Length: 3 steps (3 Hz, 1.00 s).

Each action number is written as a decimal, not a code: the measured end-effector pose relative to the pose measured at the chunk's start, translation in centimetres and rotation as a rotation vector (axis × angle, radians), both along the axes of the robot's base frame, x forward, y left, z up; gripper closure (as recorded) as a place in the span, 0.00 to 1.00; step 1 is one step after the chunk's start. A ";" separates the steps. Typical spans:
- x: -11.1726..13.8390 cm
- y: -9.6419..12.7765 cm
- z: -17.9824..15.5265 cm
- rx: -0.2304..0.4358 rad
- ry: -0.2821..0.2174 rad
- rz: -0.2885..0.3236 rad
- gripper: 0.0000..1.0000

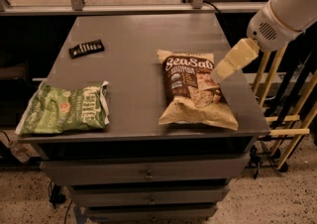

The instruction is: Move brown chip bag near rxbar chocolate

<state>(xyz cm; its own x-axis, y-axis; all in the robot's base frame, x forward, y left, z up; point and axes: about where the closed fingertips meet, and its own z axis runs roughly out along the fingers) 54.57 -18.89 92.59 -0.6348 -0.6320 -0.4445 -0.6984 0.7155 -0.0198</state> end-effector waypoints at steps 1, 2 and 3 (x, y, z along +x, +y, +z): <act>-1.0 3.1 -0.5 0.026 0.046 -0.063 0.00; -1.7 5.9 -1.9 0.012 0.087 -0.083 0.00; -1.1 7.2 -4.5 -0.015 0.137 -0.112 0.00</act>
Offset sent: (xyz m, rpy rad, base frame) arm -0.0247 0.0912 -0.0378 -0.0068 0.1396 -0.1125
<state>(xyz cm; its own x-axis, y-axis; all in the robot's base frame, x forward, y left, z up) 53.47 -11.71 88.12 -0.7556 -0.5596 -0.3403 -0.6110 0.7895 0.0584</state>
